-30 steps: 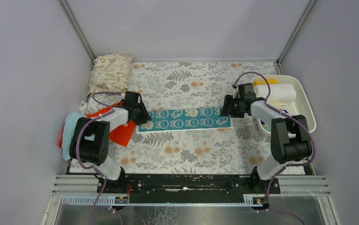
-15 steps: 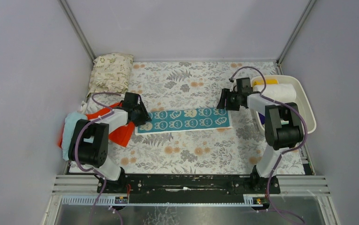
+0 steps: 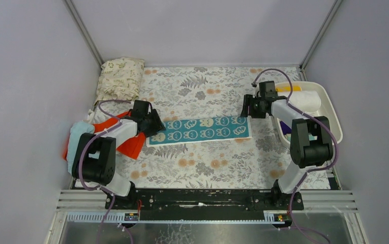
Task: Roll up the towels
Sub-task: Fold the towel at the center of the board.
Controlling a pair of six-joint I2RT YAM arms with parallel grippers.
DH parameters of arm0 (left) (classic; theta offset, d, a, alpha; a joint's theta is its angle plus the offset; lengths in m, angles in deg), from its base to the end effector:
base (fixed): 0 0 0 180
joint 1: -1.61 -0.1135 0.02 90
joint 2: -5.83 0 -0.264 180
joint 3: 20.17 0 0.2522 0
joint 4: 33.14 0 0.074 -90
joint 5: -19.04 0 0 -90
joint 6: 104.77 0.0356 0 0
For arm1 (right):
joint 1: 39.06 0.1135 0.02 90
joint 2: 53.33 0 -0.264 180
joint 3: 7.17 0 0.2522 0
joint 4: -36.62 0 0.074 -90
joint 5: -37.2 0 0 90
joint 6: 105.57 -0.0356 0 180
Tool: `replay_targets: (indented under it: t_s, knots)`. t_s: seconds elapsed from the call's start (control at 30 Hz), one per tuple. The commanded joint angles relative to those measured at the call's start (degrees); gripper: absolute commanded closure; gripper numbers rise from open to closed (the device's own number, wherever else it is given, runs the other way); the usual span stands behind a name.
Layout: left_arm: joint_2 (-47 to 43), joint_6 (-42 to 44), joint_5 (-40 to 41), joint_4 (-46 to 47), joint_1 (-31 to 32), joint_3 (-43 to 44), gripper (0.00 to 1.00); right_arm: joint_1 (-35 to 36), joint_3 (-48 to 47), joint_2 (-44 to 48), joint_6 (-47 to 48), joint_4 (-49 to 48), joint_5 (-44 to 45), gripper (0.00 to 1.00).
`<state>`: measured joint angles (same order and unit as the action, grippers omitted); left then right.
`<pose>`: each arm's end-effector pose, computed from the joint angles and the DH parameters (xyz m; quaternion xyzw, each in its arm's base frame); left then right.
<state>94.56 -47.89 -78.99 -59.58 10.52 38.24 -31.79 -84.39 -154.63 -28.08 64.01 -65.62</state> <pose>0.2874 -0.0501 0.1587 -0.1809 0.9388 -0.1649 0.2423 0.3657 0.0546 0.1844 0.0061 0.9388 0.1601 0.3049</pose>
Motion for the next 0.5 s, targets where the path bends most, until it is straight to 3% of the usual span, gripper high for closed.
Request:
replay_targets:
  t_s: [0.0,0.47]
  knots:
    - [-3.9,2.38,-2.67,-1.55,-0.1,1.48,0.46,0.8,-0.98,4.26,2.12,6.35,6.27,0.34]
    - [-15.99,12.41,7.98,-13.11,-0.28,11.57,0.36,2.83,-0.49,-1.0,3.13,10.83,8.86,0.43]
